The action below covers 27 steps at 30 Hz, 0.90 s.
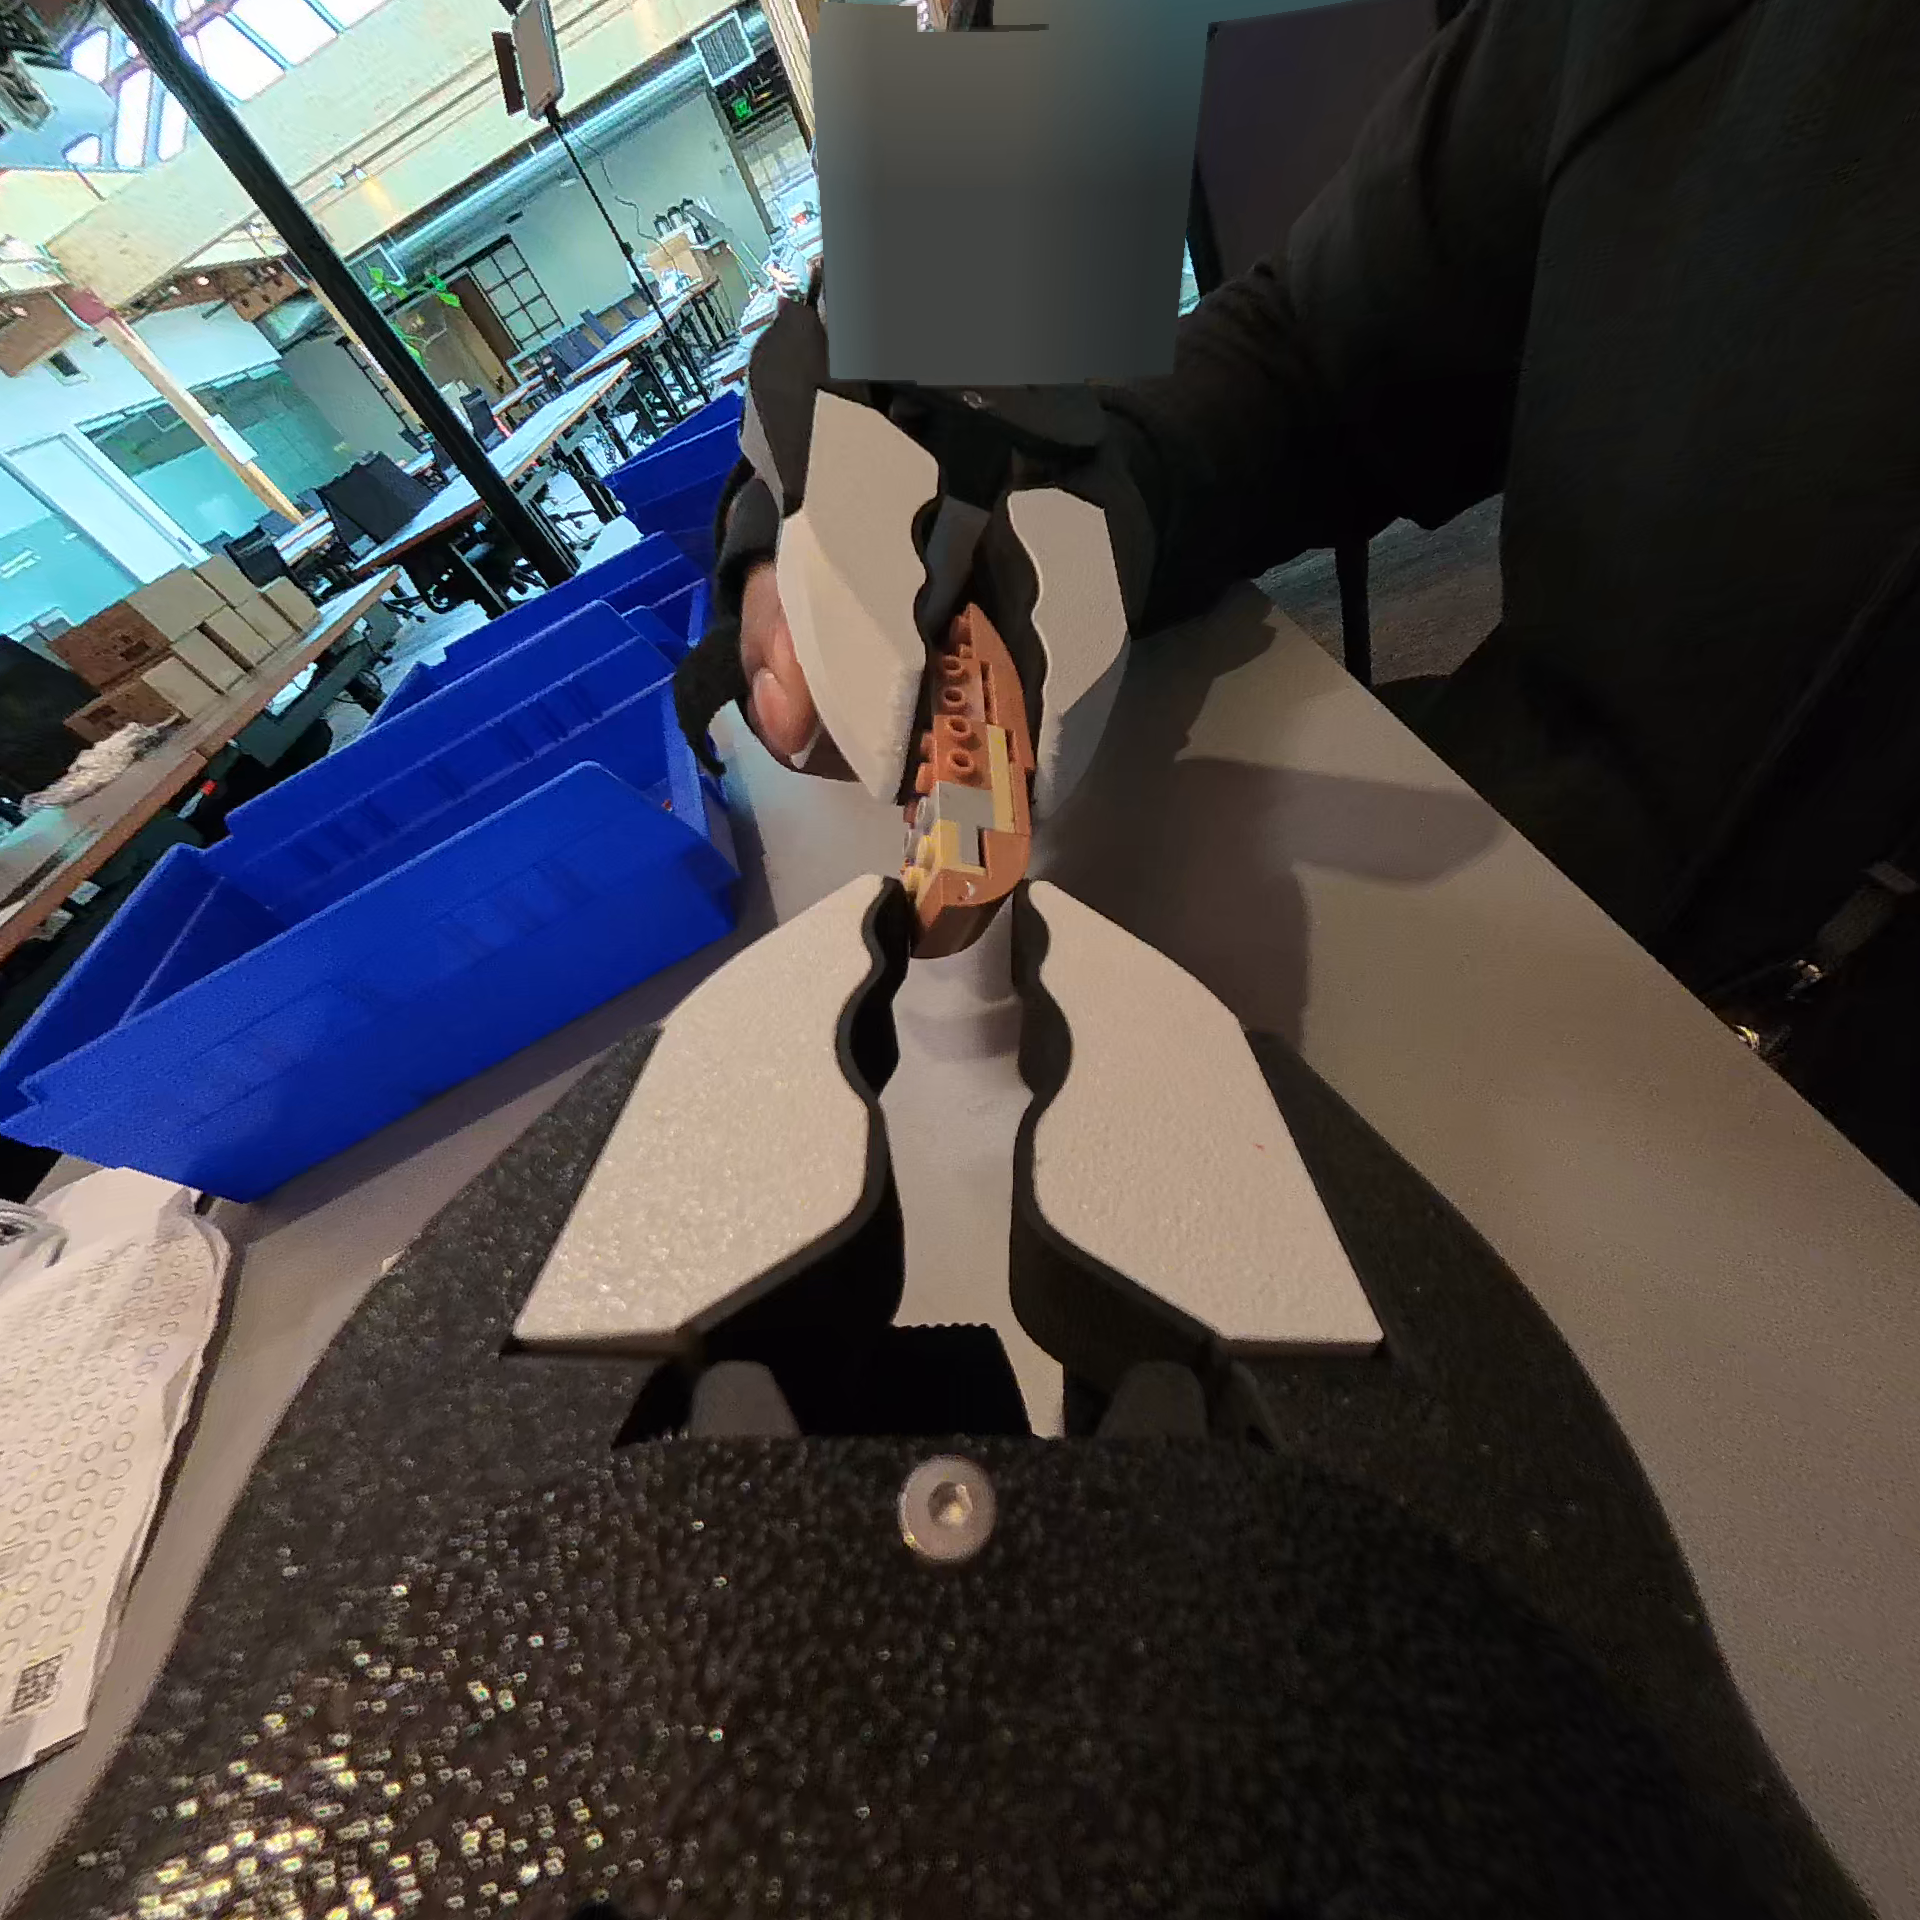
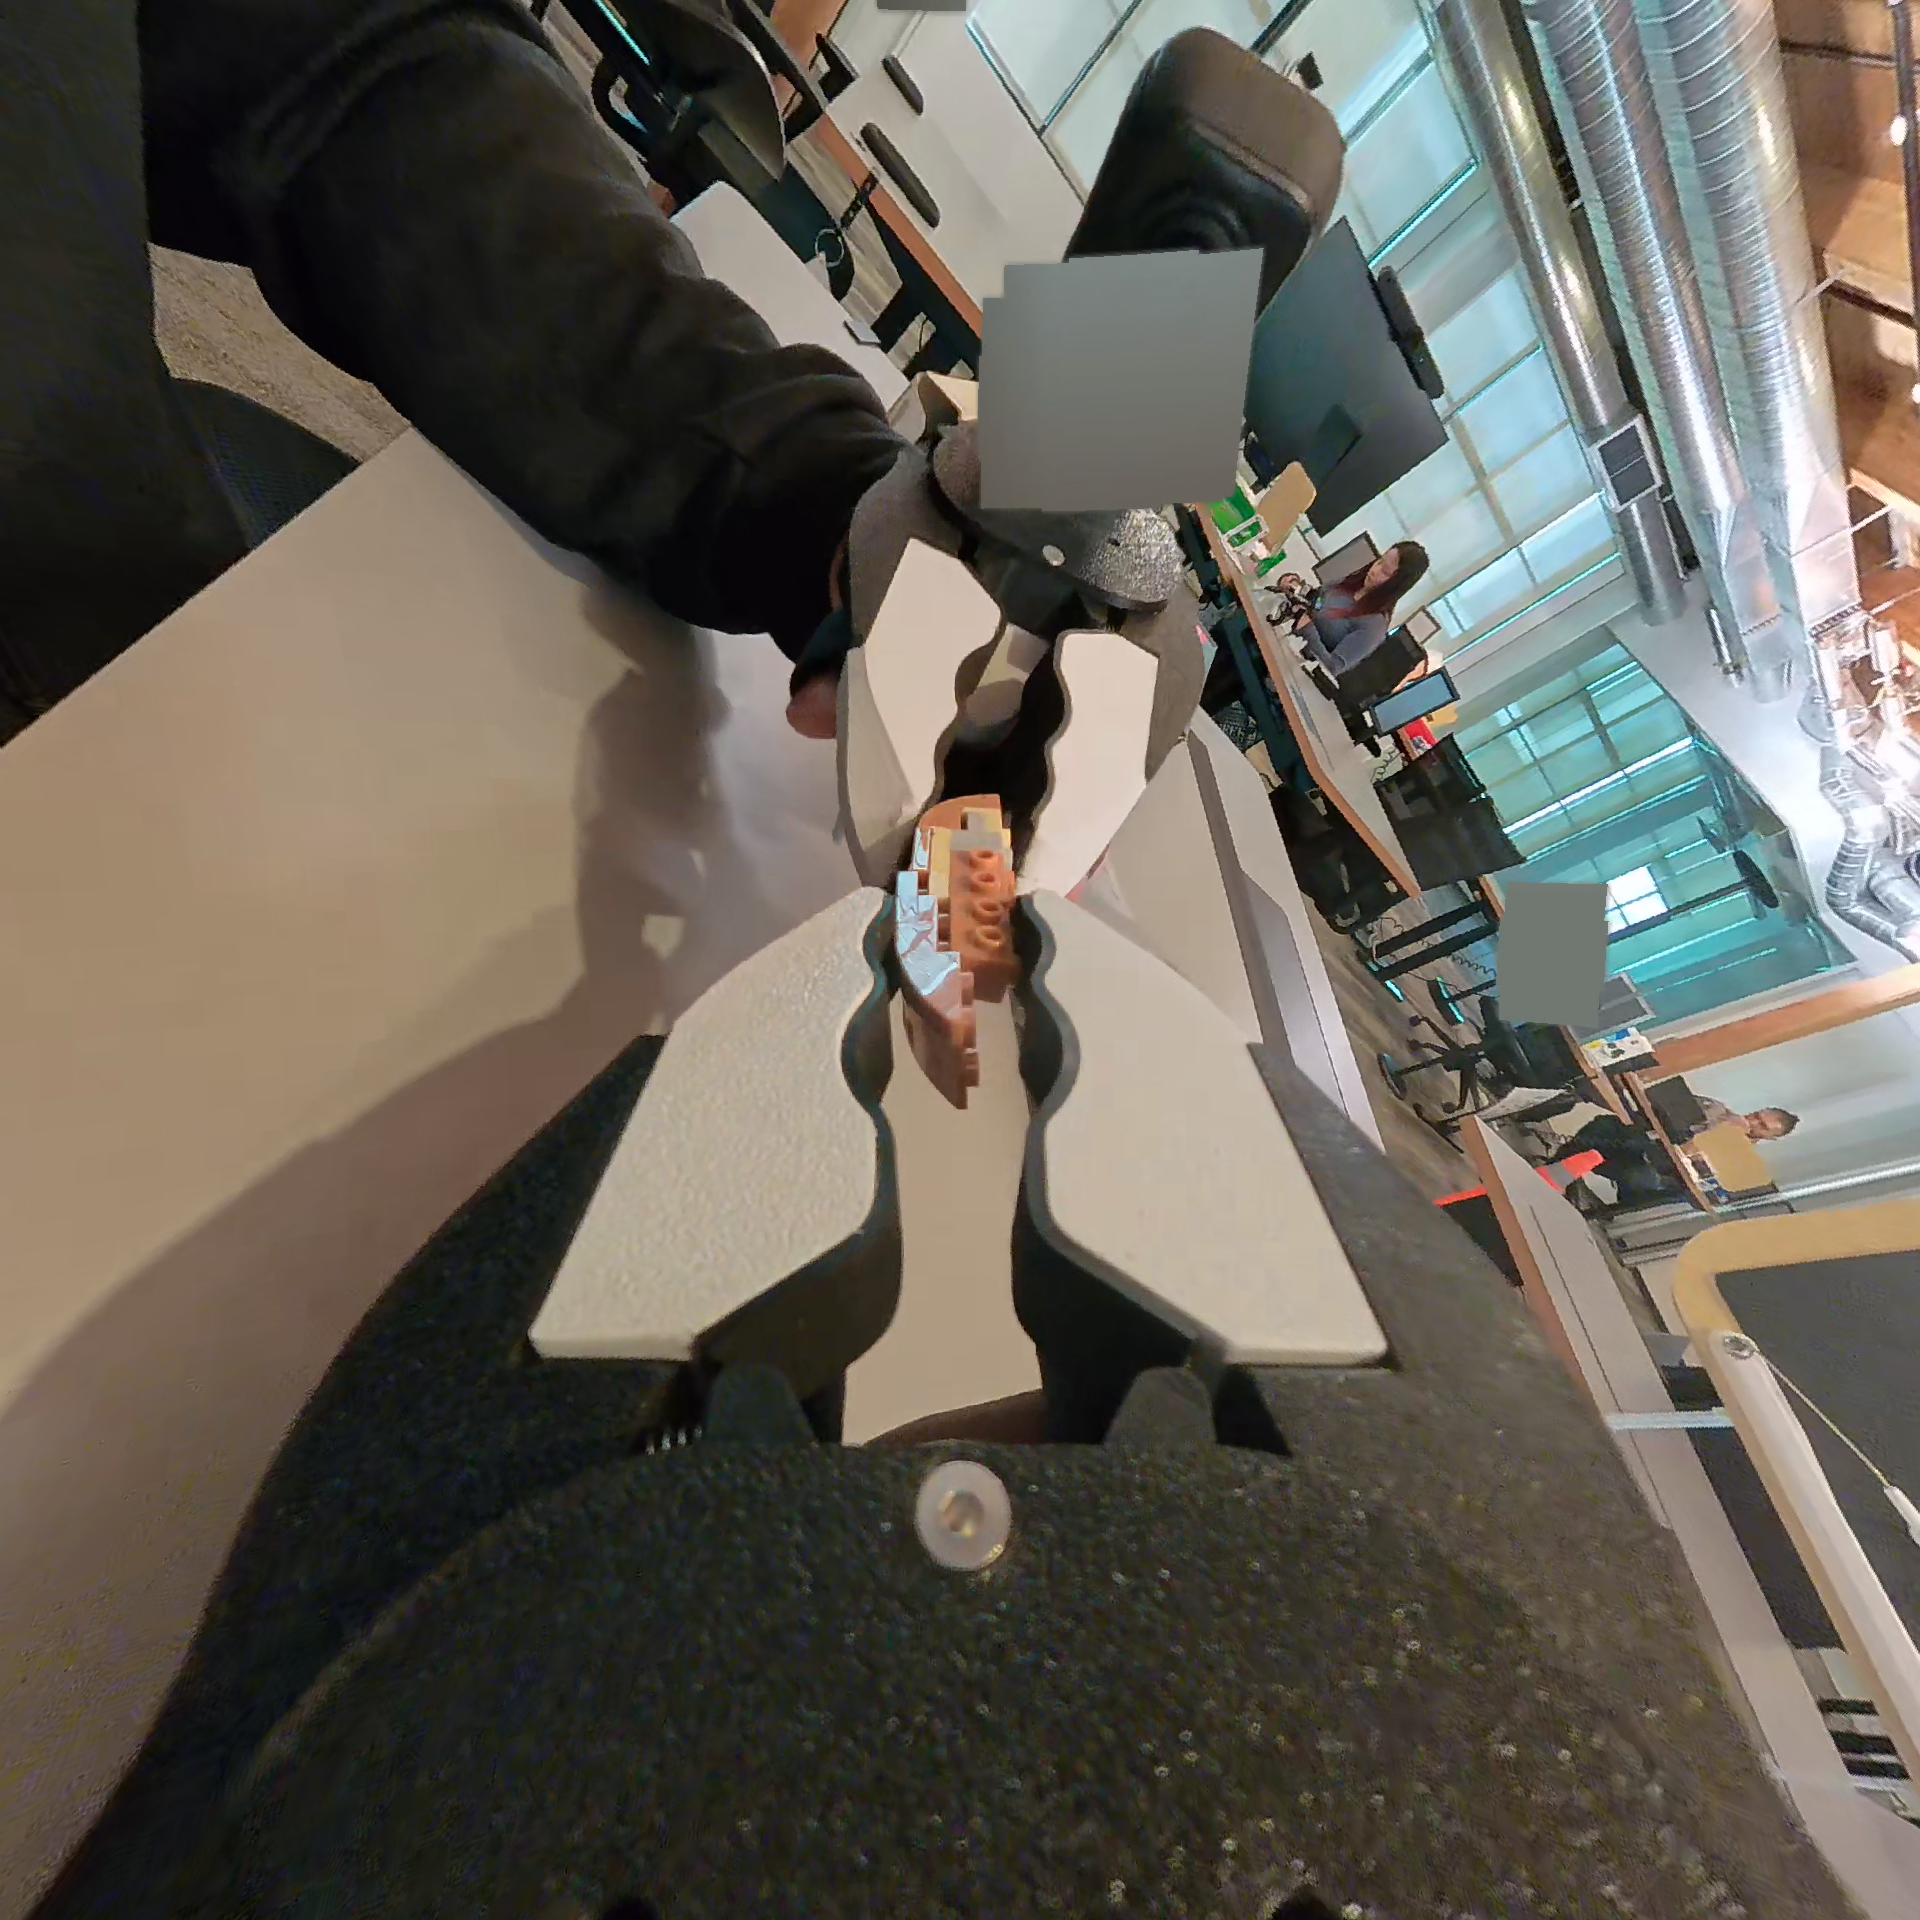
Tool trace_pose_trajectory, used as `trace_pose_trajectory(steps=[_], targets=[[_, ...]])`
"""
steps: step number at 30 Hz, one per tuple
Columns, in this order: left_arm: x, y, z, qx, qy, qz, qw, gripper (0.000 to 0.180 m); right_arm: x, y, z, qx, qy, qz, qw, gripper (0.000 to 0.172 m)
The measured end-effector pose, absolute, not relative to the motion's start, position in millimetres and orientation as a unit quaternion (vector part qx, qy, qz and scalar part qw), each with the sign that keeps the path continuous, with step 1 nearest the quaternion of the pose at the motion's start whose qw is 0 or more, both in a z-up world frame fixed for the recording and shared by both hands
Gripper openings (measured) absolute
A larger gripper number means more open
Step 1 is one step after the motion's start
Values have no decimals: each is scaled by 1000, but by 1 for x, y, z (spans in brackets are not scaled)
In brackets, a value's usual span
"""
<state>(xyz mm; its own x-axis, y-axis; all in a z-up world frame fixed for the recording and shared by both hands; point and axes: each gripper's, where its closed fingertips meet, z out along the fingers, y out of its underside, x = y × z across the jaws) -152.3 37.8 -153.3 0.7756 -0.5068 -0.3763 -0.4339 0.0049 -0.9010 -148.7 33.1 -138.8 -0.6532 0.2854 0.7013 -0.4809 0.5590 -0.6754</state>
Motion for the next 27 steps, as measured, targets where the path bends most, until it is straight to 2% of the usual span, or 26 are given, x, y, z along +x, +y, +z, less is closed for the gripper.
trace_pose_trajectory(steps=[3, 6, 8, 11, 16, 27], targets=[[-152, 38, -154, -712, 322, -49, 622, 22, -150, 34, -139, 63, -781, 461, 417, 20], [-153, 37, -154, -719, 306, -74, 619, 35, -148, 35, -137, 62, -778, 467, 415, 20], [-152, 37, -151, -711, 312, -65, 627, 35, -146, 34, -136, 63, -776, 475, 410, 20], [-146, 37, -148, -691, 337, -28, 639, 34, -144, 33, -135, 63, -774, 485, 403, 20], [-143, 42, -146, -672, 358, 31, 648, 20, -142, 33, -135, 60, -772, 493, 397, 20], [-143, 40, -142, -658, 393, 117, 631, 18, -141, 32, -134, 30, -770, 535, 346, 20]])
